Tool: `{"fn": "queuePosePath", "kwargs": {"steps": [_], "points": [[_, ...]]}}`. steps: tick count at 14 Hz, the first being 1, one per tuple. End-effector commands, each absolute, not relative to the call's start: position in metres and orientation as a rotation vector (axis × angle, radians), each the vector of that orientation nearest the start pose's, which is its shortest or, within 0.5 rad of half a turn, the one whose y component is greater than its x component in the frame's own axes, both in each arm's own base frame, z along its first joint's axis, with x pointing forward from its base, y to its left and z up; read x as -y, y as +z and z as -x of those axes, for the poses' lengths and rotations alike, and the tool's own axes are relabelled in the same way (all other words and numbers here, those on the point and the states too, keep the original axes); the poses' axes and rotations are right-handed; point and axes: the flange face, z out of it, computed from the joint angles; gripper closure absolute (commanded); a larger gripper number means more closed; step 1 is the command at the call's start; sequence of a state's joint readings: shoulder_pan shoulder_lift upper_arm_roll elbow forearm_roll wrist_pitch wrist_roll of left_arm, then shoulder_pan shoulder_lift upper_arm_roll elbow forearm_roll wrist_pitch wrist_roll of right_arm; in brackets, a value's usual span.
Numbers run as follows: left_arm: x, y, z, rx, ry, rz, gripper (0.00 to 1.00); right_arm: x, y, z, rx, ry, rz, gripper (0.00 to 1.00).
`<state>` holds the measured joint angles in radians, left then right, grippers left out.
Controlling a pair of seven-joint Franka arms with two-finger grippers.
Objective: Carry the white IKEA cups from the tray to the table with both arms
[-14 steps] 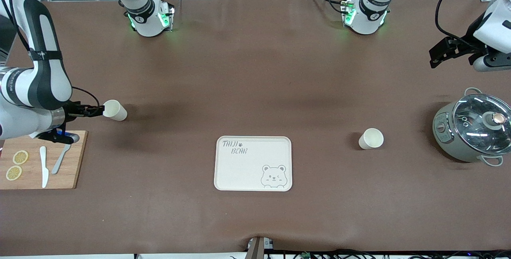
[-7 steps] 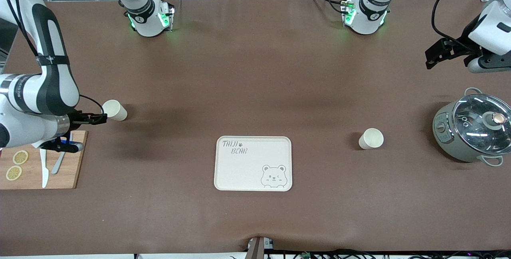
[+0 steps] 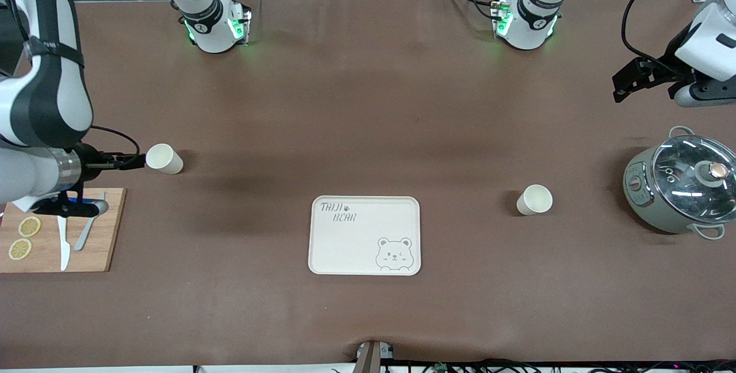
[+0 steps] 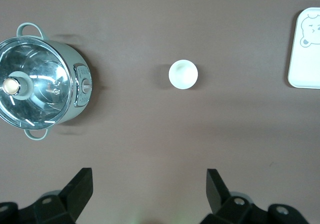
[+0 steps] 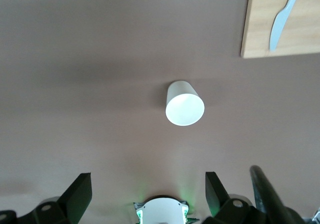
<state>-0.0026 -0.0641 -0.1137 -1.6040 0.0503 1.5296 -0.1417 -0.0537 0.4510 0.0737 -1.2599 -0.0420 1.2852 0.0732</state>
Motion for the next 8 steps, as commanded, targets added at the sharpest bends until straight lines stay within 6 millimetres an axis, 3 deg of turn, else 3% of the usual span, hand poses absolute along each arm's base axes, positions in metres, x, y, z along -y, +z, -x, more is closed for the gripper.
{"fn": "queuePosePath", "kwargs": {"steps": [1,2,3,5,7,8], "points": [[0.062,0.644,-0.523,0.038,-0.016,3.106,0.0,-0.027,0.526,-0.63,-0.037,0.649,3.102,0.0],[0.062,0.644,-0.522,0.038,-0.016,3.105,0.0,-0.043,0.554,-0.623,0.001,0.571,3.123,0.0],[0.06,0.646,-0.522,0.04,-0.021,3.106,0.0,-0.054,0.563,-0.62,0.031,0.554,3.13,0.0],[0.059,0.646,-0.522,0.021,-0.023,3.106,0.0,-0.044,0.583,-0.609,0.024,0.538,3.154,0.0],[0.06,0.648,-0.521,0.019,-0.027,3.106,0.0,-0.026,0.591,-0.594,-0.053,0.665,3.219,0.0],[0.06,0.649,-0.521,0.019,-0.032,3.106,0.0,-0.028,0.609,-0.584,-0.053,0.634,3.23,0.0]]}}
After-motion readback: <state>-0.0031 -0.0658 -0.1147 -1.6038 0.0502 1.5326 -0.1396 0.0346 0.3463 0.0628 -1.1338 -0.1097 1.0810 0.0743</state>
